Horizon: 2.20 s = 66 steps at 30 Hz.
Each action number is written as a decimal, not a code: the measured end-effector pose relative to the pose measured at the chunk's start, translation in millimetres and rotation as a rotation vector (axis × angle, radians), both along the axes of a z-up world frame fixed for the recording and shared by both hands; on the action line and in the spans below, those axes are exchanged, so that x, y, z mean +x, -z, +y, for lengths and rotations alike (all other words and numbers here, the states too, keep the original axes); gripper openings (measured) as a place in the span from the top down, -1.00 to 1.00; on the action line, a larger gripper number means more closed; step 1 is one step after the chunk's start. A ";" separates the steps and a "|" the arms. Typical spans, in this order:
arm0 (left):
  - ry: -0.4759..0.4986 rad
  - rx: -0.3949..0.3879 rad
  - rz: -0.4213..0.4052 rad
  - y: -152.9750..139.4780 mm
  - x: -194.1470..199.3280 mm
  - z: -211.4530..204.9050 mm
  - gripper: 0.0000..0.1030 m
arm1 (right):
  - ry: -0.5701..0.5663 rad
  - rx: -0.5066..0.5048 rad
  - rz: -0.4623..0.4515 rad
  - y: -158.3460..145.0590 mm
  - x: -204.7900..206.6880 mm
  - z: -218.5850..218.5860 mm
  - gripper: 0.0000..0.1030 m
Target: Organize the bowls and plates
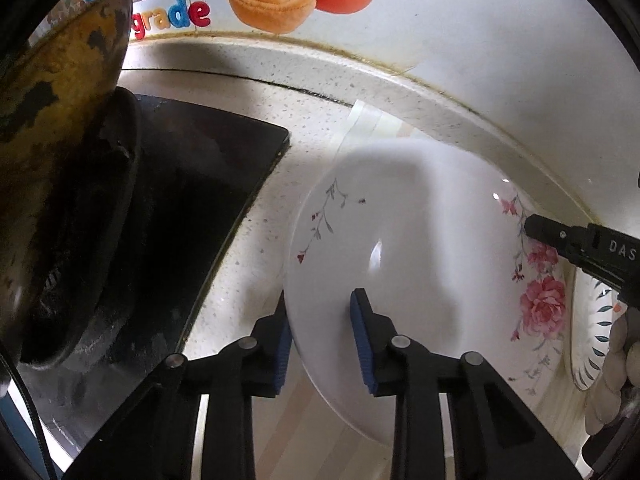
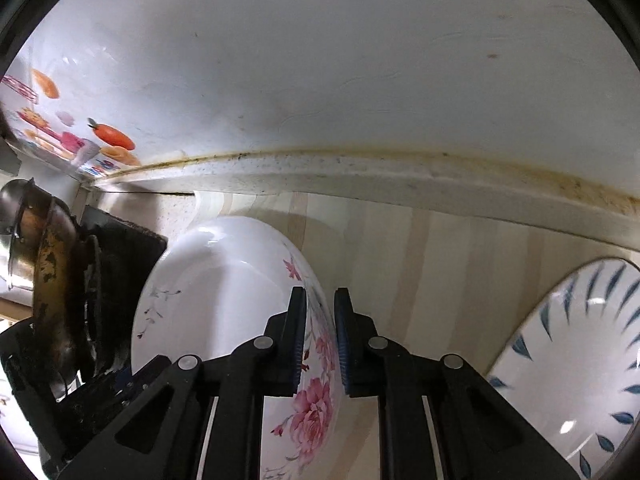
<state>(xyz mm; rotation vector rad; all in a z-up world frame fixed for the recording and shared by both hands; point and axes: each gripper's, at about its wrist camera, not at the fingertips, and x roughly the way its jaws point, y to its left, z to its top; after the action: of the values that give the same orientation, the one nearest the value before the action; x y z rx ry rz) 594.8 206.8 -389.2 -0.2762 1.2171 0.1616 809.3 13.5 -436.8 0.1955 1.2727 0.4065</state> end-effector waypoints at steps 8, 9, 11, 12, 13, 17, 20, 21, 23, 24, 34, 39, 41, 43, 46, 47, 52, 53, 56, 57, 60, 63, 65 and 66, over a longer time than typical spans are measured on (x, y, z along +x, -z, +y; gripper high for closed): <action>0.040 -0.037 -0.016 -22.9 -15.2 -19.6 0.51 | 0.010 0.048 -0.031 -34.7 -32.5 -36.0 0.69; 0.046 -0.049 -0.018 -27.0 -20.1 -22.9 0.51 | 0.013 0.051 -0.037 -40.3 -38.1 -43.2 0.69; 0.066 -0.052 -0.022 -35.6 -28.3 -31.5 0.51 | 0.020 0.059 -0.043 -49.9 -49.8 -56.9 0.69; 0.075 -0.057 -0.023 -39.6 -33.3 -37.3 0.51 | 0.030 0.068 -0.045 -55.9 -59.1 -66.8 0.69; 0.086 -0.070 -0.020 -44.5 -39.8 -44.5 0.51 | 0.036 0.071 -0.046 -60.0 -65.9 -74.3 0.69; 0.134 -0.094 -0.011 -54.6 -52.1 -75.0 0.51 | 0.060 0.090 -0.048 -76.9 -100.9 -109.0 0.69; 0.171 -0.105 -0.007 -65.1 -73.2 -97.0 0.51 | 0.079 0.093 -0.045 -85.4 -132.3 -136.0 0.69; 0.183 -0.109 -0.006 -65.6 -76.1 -101.8 0.51 | 0.087 0.091 -0.045 -87.9 -146.3 -146.5 0.69; 0.212 -0.115 -0.008 -68.9 -86.1 -114.9 0.51 | 0.106 0.090 -0.039 -90.6 -170.9 -166.4 0.69; 0.225 -0.118 -0.008 -73.6 -92.8 -120.9 0.51 | 0.117 0.090 -0.035 -90.6 -181.1 -174.8 0.69; 0.409 -0.115 0.025 -80.6 -130.4 -191.8 0.51 | 0.266 0.100 -0.007 -83.2 -279.6 -263.7 0.69; 0.484 -0.098 0.053 -75.8 -141.8 -224.1 0.51 | 0.328 0.100 0.013 -71.9 -313.2 -298.2 0.69; 0.513 -0.088 0.065 -72.3 -149.7 -236.9 0.51 | 0.345 0.102 0.024 -66.3 -321.0 -306.5 0.69; 0.530 -0.082 0.085 -65.2 -151.9 -243.9 0.51 | 0.359 0.094 0.035 -59.0 -329.7 -313.3 0.69; 0.550 -0.065 0.113 -54.5 -155.7 -253.2 0.51 | 0.368 0.077 0.049 -48.2 -339.4 -318.7 0.69; 0.553 -0.061 0.122 -51.5 -156.5 -254.4 0.51 | 0.370 0.076 0.053 -45.1 -342.5 -321.0 0.69; 0.562 -0.035 0.147 -40.9 -162.3 -259.1 0.51 | 0.365 0.059 0.070 -31.9 -349.4 -322.6 0.69; 0.562 -0.031 0.148 -40.1 -163.1 -259.3 0.51 | 0.363 0.057 0.072 -30.5 -349.6 -322.9 0.69; 0.561 -0.018 0.158 -37.1 -163.9 -261.5 0.51 | 0.362 0.054 0.080 -25.9 -349.7 -322.6 0.69; 0.561 -0.011 0.158 -36.4 -164.2 -262.5 0.51 | 0.361 0.054 0.081 -24.7 -348.7 -322.7 0.69; 0.568 0.022 0.148 -37.0 -164.8 -266.7 0.51 | 0.357 0.049 0.081 -23.0 -347.1 -321.7 0.69; 0.565 0.039 0.144 -36.9 -163.8 -268.2 0.50 | 0.344 0.038 0.079 -22.7 -343.7 -318.3 0.69; 0.557 0.044 0.145 -36.9 -162.9 -267.5 0.50 | 0.340 0.035 0.080 -21.9 -343.1 -316.8 0.69; 0.555 0.048 0.145 -37.0 -162.9 -267.5 0.50 | 0.339 0.032 0.082 -20.9 -343.6 -315.4 0.69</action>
<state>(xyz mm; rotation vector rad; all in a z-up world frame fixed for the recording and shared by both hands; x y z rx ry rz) 431.9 -60.7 -352.3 0.1229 1.3884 -0.2752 465.7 -301.9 -416.0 0.4518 1.2857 0.1288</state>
